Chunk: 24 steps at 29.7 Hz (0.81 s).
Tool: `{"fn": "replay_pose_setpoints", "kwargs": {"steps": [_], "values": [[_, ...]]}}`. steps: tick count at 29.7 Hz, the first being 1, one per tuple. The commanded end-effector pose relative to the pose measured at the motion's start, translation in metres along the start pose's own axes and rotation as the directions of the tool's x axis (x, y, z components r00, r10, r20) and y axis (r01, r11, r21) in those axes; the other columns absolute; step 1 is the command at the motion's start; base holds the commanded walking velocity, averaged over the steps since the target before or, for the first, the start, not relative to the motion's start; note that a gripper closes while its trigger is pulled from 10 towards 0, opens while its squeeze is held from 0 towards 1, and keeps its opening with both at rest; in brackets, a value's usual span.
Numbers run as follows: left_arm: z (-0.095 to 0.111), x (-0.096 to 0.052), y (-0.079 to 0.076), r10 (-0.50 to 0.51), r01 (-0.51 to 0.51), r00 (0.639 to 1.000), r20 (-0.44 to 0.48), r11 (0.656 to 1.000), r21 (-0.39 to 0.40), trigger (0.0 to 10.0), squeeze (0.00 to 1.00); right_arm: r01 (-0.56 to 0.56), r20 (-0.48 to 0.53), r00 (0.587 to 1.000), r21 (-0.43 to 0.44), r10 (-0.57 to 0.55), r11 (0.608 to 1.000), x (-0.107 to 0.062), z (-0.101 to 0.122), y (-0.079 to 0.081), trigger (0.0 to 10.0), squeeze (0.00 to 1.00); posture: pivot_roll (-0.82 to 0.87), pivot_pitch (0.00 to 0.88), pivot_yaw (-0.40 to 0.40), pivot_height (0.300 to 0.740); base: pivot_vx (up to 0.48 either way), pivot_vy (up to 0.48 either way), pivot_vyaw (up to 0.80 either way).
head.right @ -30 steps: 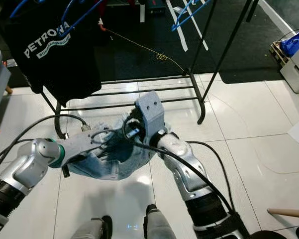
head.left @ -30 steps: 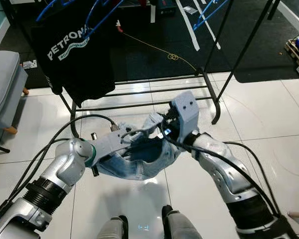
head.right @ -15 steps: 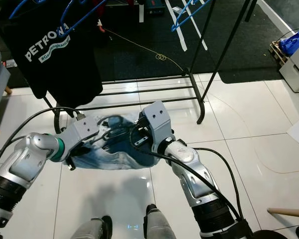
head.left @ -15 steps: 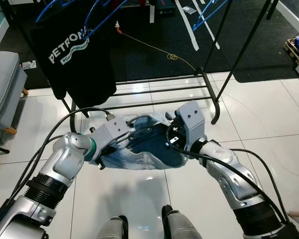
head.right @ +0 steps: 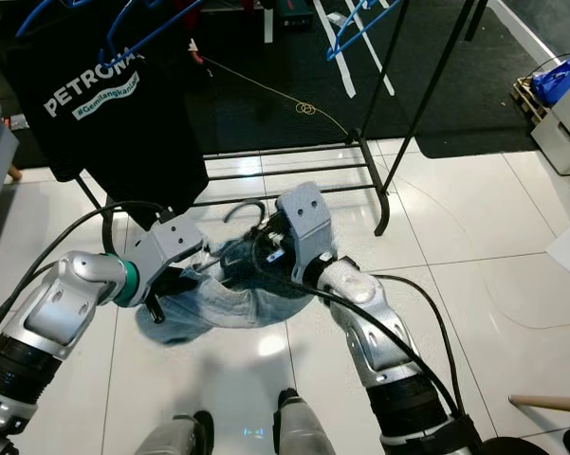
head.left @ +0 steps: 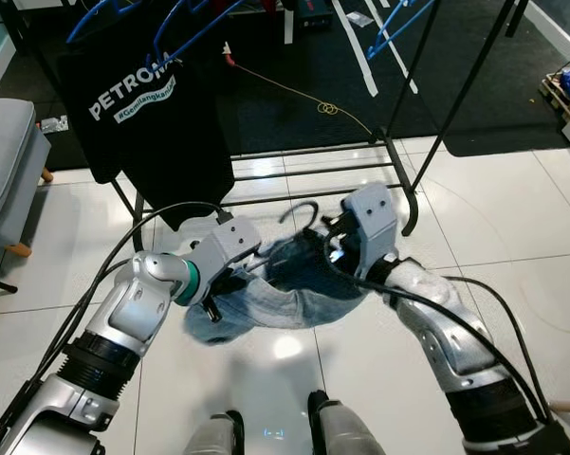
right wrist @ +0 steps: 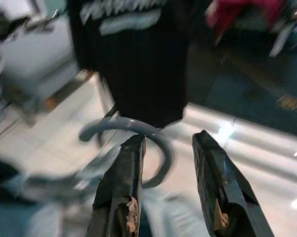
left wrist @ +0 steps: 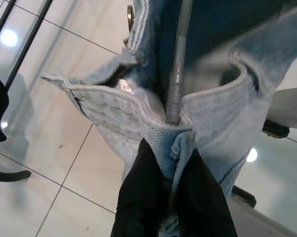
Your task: Hang hanger
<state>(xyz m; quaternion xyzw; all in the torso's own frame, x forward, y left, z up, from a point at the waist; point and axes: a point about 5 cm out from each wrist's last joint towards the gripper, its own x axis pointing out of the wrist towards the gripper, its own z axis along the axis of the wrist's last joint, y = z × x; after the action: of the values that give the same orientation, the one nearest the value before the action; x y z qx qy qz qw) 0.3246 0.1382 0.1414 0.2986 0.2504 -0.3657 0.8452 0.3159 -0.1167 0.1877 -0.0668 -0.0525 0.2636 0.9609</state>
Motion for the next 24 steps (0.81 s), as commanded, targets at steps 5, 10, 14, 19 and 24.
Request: {"fn": "replay_pose_setpoints", "kwargs": {"steps": [5, 10, 14, 19, 24], "values": [[0.005, -0.003, 0.005, 0.034, -0.037, 0.997, 0.064, 0.999, 0.036, 0.0, 0.00, 0.034, 0.137, 0.990, 0.027, -0.038, 0.999, -0.013, 0.018, -0.018, 10.0, 0.00, -0.06, 0.156, 0.068, 0.740, 0.000, 0.000, 0.00], [0.012, -0.006, 0.010, 0.083, -0.096, 0.986, 0.142, 0.992, 0.087, 0.0, 0.00, 0.055, 0.227, 0.972, 0.066, -0.068, 0.996, -0.024, 0.031, -0.031, 10.0, 0.00, -0.06, 0.153, 0.068, 0.740, 0.000, 0.000, 0.00], [0.014, -0.007, 0.012, 0.090, -0.107, 0.981, 0.174, 0.990, 0.090, 0.0, 0.00, 0.054, 0.252, 0.965, 0.091, -0.075, 0.994, -0.028, 0.035, -0.036, 10.0, 0.00, -0.06, 0.153, 0.067, 0.740, 0.000, 0.000, 0.00], [0.020, -0.014, 0.018, 0.089, -0.114, 0.956, 0.278, 0.991, 0.075, 0.0, 0.00, -0.086, 0.225, 0.972, 0.060, 0.071, 0.994, -0.046, 0.034, -0.047, 10.0, 0.00, -0.07, 0.147, 0.068, 0.740, 0.000, 0.000, 0.00], [0.023, -0.017, 0.020, 0.070, -0.081, 0.949, 0.307, 0.996, 0.024, 0.0, 0.00, -0.210, 0.151, 0.968, 0.055, 0.200, 0.976, -0.056, 0.026, -0.047, 10.0, 0.00, -0.07, 0.142, 0.068, 0.740, 0.000, 0.000, 0.00]]}}
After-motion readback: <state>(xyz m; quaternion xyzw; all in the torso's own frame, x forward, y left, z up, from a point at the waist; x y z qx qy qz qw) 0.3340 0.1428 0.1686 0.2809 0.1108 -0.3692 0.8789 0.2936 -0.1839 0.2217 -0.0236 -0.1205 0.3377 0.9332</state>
